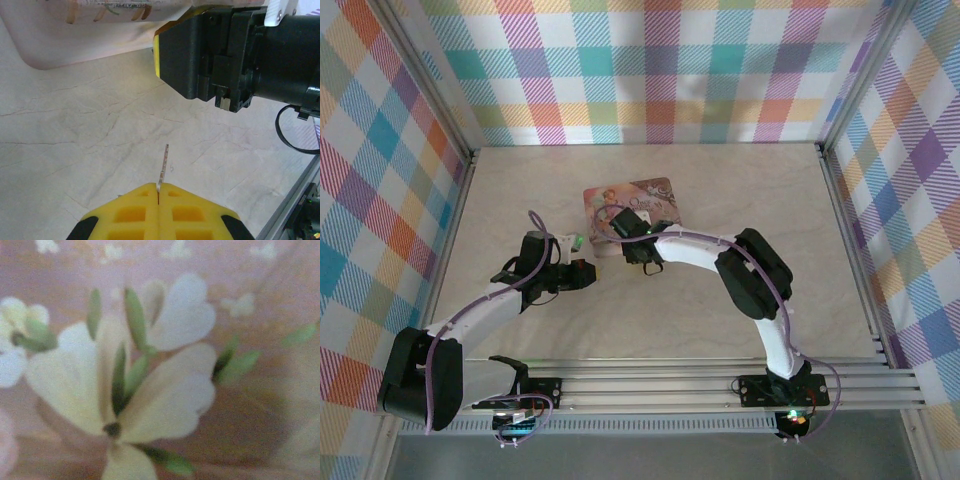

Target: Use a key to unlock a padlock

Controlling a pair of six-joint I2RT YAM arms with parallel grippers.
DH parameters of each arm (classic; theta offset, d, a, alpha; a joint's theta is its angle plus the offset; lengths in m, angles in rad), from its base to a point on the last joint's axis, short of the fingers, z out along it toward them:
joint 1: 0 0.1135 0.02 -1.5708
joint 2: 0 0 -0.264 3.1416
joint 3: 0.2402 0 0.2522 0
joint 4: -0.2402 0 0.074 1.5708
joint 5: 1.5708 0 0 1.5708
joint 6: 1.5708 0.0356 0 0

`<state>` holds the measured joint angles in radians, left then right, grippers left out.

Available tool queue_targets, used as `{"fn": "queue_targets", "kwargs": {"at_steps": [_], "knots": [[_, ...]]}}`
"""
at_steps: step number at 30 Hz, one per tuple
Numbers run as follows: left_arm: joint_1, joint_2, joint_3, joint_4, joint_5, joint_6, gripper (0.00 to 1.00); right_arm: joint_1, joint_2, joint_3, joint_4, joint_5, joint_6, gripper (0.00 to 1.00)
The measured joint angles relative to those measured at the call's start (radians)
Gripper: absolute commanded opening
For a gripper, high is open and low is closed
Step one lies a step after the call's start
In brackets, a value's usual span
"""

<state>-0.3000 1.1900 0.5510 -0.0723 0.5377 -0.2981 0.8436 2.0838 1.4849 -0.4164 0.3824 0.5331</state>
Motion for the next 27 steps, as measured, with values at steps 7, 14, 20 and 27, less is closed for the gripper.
{"fn": "queue_targets", "kwargs": {"at_steps": [7, 14, 20, 27], "knots": [[0.0, -0.002, 0.0, 0.0, 0.0, 0.0, 0.0, 0.0, 0.002, 0.027, -0.012, 0.0, -0.005, 0.27], [0.0, -0.023, -0.004, -0.002, -0.006, 0.001, 0.0, -0.001, 0.014, 0.056, -0.013, -0.007, -0.022, 0.05], [0.0, -0.018, -0.009, 0.027, -0.004, 0.004, 0.0, -0.016, 0.009, 0.056, -0.034, -0.055, -0.023, 0.0], [-0.013, 0.007, -0.024, 0.169, 0.05, 0.014, 0.0, -0.082, -0.054, 0.066, -0.133, -0.255, 0.013, 0.0]]}}
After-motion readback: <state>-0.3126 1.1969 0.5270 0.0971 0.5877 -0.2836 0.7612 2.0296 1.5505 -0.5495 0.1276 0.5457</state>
